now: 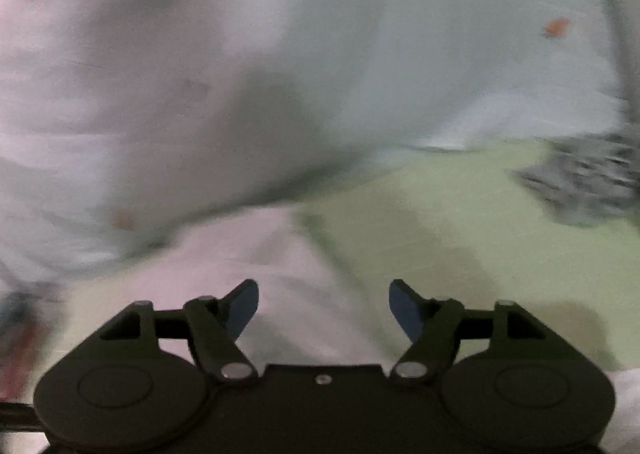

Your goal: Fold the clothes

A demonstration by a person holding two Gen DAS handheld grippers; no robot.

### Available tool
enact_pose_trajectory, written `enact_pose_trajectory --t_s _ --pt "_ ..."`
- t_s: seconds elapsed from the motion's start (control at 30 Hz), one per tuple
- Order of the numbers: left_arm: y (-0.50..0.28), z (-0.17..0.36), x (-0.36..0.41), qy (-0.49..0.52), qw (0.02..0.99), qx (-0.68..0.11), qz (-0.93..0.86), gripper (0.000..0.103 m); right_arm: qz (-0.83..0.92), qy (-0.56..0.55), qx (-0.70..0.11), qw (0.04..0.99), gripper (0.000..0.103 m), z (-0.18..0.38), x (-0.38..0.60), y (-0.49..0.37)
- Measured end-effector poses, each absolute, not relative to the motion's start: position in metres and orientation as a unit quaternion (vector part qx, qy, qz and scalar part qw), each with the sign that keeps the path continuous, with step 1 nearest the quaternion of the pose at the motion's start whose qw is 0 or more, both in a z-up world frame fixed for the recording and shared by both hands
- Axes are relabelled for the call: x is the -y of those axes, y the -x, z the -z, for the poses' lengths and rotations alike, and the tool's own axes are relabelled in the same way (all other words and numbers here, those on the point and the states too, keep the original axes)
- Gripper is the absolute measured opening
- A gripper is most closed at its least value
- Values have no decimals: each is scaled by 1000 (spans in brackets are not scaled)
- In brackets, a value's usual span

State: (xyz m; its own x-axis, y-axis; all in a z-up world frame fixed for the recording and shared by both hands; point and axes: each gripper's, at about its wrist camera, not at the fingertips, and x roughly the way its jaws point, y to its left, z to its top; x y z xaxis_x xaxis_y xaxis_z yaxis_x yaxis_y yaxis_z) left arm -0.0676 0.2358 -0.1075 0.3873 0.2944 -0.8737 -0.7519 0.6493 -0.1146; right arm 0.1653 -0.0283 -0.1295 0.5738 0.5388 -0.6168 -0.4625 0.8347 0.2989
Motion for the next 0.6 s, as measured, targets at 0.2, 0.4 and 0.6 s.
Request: enact_pose_trajectory --t_s 0.2,0.4,0.6 --pt "65 108 -232 253 795 -445 -325 81 -259 48 -403 876 52 170 24 -148" --pt "66 105 -229 247 795 -447 -326 81 -291 89 -359 882 51 159 17 -108" --pt "68 104 -228 243 796 -447 -328 81 -293 94 -345 887 60 150 28 -93"
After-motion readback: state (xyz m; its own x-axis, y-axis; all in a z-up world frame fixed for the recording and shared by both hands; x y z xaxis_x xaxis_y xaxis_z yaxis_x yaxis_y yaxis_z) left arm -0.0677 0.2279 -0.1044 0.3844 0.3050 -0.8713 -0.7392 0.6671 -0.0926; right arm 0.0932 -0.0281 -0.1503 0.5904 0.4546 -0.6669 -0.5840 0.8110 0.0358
